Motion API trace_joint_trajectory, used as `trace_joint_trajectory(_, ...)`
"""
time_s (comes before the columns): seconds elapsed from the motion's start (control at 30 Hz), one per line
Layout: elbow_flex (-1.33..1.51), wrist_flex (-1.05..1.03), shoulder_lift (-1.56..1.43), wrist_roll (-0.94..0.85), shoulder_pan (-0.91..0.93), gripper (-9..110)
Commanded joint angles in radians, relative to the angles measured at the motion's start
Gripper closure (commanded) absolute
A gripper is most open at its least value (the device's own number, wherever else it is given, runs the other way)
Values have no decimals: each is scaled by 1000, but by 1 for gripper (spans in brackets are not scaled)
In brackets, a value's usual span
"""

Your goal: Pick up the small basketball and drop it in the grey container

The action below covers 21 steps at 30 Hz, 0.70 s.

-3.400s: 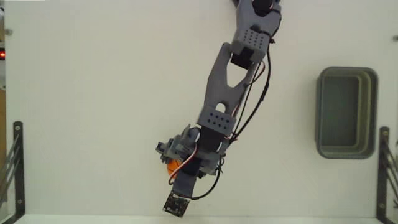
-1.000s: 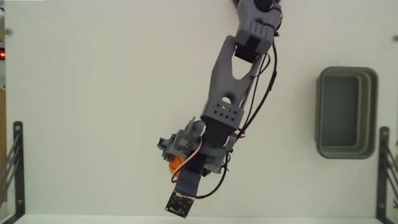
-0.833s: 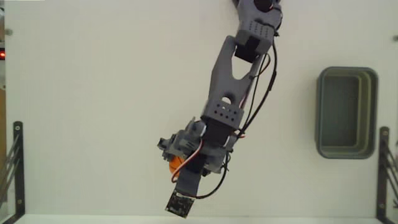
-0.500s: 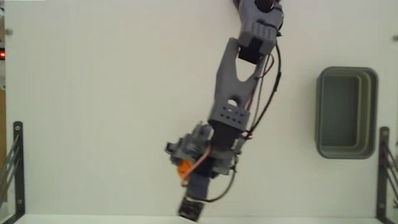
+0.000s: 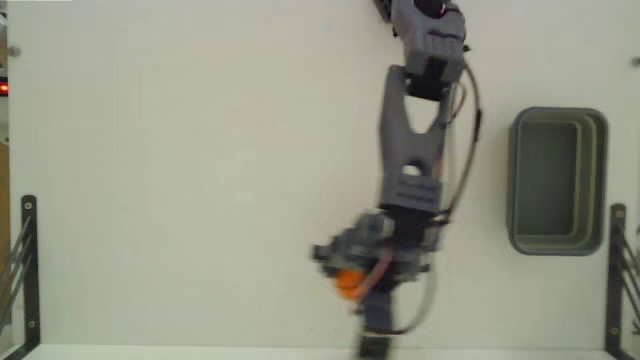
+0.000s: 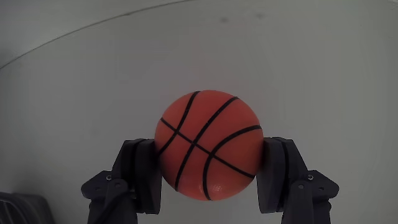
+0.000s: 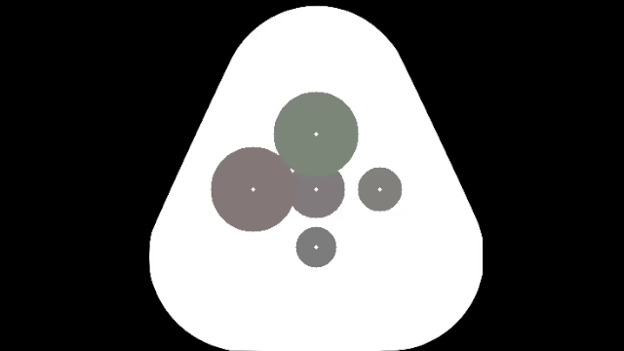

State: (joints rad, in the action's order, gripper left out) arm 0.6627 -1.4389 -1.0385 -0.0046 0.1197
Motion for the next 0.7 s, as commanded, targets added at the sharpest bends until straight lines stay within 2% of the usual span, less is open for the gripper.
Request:
trace_joint_trajectory(0.0, 27, 1, -139, 5, -47, 14)
trace_joint_trajectory(0.67, 243, 6, -349, 5, -387, 14)
